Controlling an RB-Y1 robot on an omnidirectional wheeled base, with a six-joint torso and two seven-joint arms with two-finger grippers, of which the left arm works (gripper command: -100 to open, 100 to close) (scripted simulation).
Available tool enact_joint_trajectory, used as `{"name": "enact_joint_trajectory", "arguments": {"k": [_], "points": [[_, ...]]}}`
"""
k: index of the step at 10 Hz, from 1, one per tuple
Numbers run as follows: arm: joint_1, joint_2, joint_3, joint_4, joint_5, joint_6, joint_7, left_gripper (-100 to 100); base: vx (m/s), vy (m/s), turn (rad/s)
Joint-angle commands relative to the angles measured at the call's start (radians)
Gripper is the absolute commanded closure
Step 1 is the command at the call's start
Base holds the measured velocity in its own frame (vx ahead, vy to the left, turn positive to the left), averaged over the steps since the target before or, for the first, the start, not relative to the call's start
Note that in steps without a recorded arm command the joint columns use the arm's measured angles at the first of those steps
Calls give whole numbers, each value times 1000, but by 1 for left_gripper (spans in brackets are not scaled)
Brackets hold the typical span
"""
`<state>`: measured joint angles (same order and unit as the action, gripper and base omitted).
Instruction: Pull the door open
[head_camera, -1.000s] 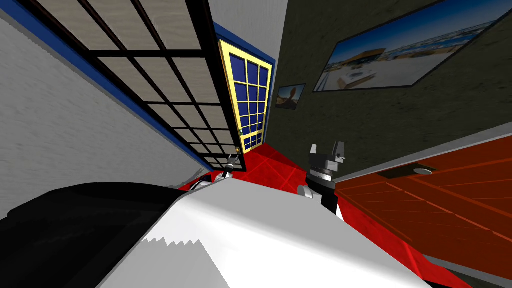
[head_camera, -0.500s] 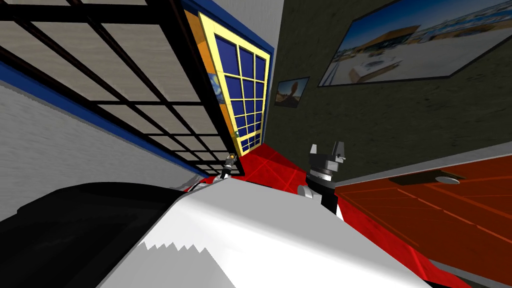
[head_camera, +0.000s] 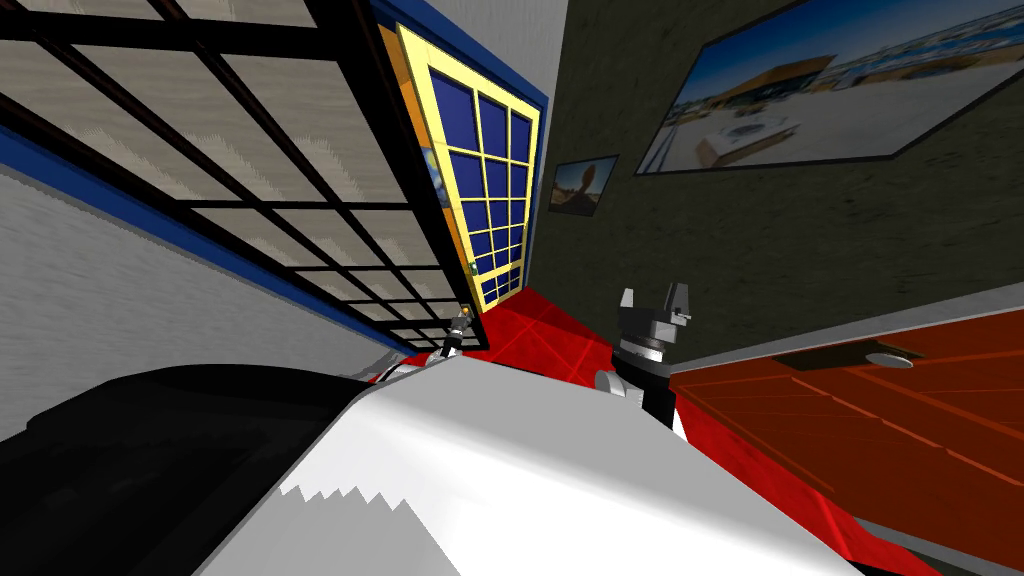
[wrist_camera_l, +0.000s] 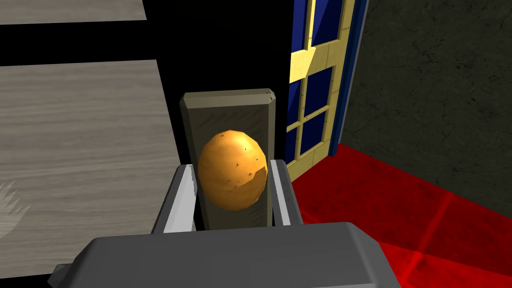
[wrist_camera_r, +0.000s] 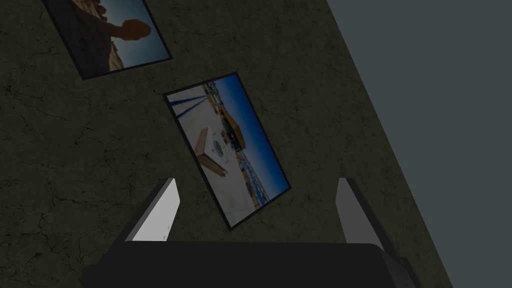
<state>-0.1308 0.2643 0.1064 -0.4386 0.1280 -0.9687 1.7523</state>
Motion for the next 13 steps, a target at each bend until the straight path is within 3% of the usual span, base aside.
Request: {"name": "enact_joint_trajectory", "arguments": {"k": [1,3,6,7,11,13], "points": [[1,0,0,0,0,-1,0,100,0,0,0],[1,0,0,0,0,-1,0,100,0,0,0],[7,20,-32,-4,-28,-9,40,100,-173,12,-44],[-7,22,-18,19,-17,-9,31,-100,-176,-67,76],[-6,32,-7,19,-7,6,33,-100,-139,-124,71],[6,24,-5,-7,-6,16,24,-100,24,-29,-7]]}}
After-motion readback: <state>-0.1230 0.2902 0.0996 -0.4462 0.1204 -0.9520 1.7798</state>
